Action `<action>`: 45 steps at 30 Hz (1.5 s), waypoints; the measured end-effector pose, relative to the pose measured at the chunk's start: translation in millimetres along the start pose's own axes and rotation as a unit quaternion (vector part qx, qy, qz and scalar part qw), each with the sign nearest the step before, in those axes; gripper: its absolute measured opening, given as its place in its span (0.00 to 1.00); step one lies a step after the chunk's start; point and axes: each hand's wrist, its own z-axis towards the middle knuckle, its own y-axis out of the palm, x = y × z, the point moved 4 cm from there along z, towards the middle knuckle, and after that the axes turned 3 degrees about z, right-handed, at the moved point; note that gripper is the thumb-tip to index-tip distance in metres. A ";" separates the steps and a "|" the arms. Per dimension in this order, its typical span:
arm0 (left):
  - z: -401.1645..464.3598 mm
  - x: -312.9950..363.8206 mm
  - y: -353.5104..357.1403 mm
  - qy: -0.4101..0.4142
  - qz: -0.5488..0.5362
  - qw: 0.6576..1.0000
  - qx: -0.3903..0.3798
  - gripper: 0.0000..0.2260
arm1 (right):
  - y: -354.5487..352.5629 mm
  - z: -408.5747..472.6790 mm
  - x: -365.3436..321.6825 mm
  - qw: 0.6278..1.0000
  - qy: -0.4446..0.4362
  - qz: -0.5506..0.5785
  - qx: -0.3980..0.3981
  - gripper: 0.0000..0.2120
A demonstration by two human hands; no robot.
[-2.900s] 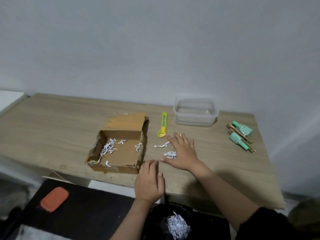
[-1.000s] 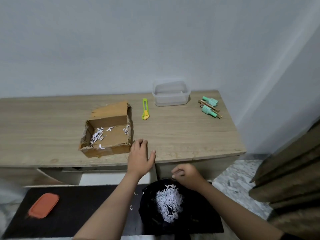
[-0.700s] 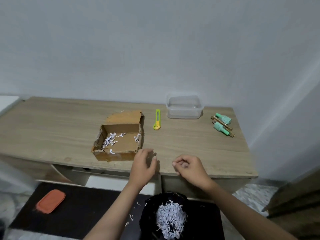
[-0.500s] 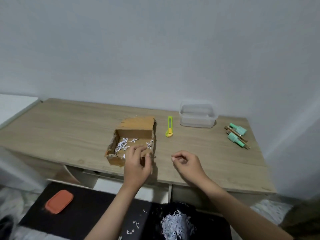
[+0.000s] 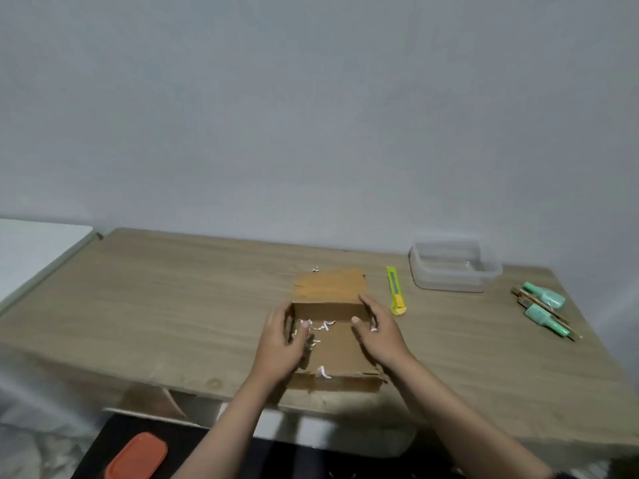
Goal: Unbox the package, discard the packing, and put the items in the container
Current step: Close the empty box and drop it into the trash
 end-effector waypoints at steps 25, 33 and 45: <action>162.2 -35.5 75.2 0.114 0.171 0.970 -0.132 0.11 | -42.2 -30.0 15.7 0.988 0.021 0.030 0.152 0.19; 130.1 -25.6 46.2 -0.022 -0.021 0.997 -0.068 0.09 | -43.3 -31.9 15.6 0.988 0.026 0.045 0.146 0.19; 42.3 38.2 36.7 0.014 -0.130 0.969 -0.209 0.19 | -43.2 -33.3 7.0 0.988 0.030 0.049 0.141 0.16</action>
